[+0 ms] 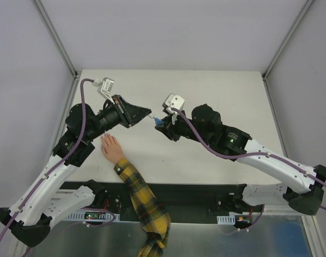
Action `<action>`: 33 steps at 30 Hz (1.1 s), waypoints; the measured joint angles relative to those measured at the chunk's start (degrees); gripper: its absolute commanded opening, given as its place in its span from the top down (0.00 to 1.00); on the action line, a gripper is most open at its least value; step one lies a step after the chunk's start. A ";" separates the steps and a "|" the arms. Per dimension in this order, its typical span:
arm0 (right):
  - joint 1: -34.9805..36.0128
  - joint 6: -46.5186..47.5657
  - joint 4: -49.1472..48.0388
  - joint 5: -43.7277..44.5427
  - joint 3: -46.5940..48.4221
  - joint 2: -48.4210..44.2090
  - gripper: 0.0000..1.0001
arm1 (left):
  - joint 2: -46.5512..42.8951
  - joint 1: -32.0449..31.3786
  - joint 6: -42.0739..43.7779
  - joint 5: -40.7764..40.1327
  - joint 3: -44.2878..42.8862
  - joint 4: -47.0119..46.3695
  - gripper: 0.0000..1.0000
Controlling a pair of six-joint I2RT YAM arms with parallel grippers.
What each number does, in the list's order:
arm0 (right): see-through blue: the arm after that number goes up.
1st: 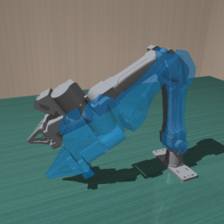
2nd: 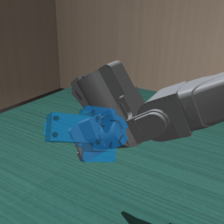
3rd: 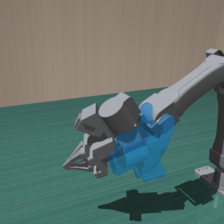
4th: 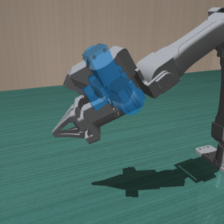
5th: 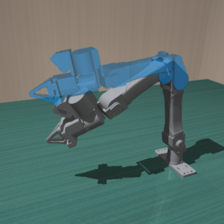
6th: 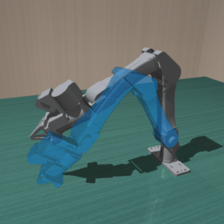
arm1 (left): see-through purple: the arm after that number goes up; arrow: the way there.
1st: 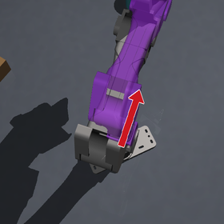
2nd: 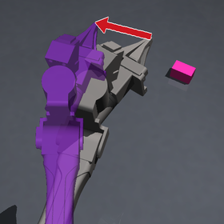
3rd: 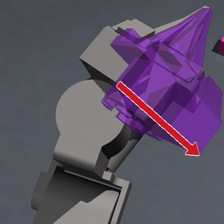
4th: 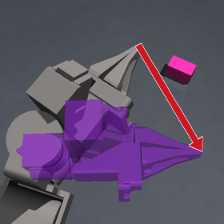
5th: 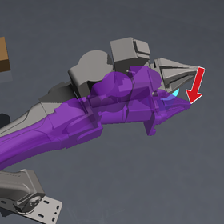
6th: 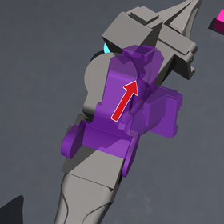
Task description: Paint the nails
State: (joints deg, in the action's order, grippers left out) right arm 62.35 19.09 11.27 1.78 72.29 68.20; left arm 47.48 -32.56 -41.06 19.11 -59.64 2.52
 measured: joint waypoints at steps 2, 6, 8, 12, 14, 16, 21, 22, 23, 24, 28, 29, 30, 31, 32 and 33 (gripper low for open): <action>-0.13 -0.20 0.00 -1.01 0.00 0.00 1.00 | -0.09 0.00 0.00 0.02 0.00 0.17 1.00; -0.28 -0.50 0.02 -2.01 0.00 0.00 1.00 | -0.17 0.00 -0.02 0.15 -0.09 0.44 1.00; -0.28 -0.61 0.00 -2.29 0.00 0.00 1.00 | -0.17 0.00 0.00 0.35 -0.24 0.63 1.00; -0.44 -0.74 0.00 -2.89 0.04 0.13 1.00 | -0.15 0.00 0.09 0.92 -0.50 0.87 1.00; -0.68 -0.98 0.00 -3.39 0.11 0.33 0.99 | -0.13 0.00 0.13 1.29 -0.68 1.05 1.00; -0.76 -1.11 -0.02 -3.87 0.13 0.57 1.00 | -0.13 0.00 0.17 1.40 -0.85 1.27 1.00; -0.98 -1.64 -0.04 -4.31 0.13 0.92 1.00 | -0.13 0.02 0.48 1.40 -0.98 1.51 1.00; -1.03 -1.73 -0.04 -4.42 0.13 0.92 1.00 | -0.13 0.02 0.55 1.40 -0.98 1.53 1.00; -1.05 -1.77 -0.04 -4.46 0.13 0.92 1.00 | -0.15 0.02 0.59 1.42 -1.01 1.55 1.00; -1.05 -1.86 -0.04 -4.50 0.13 0.92 1.00 | -0.13 0.02 0.61 1.42 -1.01 1.57 1.00; -1.27 -2.05 -0.04 -4.85 0.13 0.92 1.00 | -0.13 0.02 0.63 1.46 -1.03 1.68 1.00; -1.31 -2.10 -0.04 -4.92 0.13 0.92 1.00 | -0.13 0.02 0.63 1.46 -1.05 1.70 1.00; -1.31 -2.12 -0.04 -5.01 0.13 0.92 1.00 | -0.13 0.02 0.68 1.46 -1.09 1.73 1.00; -1.33 -2.14 -0.04 -5.07 0.13 0.92 1.00 | -0.15 0.02 0.76 1.46 -1.11 1.70 1.00; -1.38 -2.16 -0.04 -5.14 0.13 0.92 1.00 | -0.15 0.02 0.87 1.46 -1.18 1.73 1.00; -1.38 -2.19 -0.04 -5.20 0.13 0.92 1.00 | -0.15 0.02 1.05 1.46 -1.27 1.77 1.00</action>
State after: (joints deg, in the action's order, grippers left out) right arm 60.97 16.91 11.22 -3.42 72.42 69.12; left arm 47.33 -32.53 -40.01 20.58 -60.90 4.29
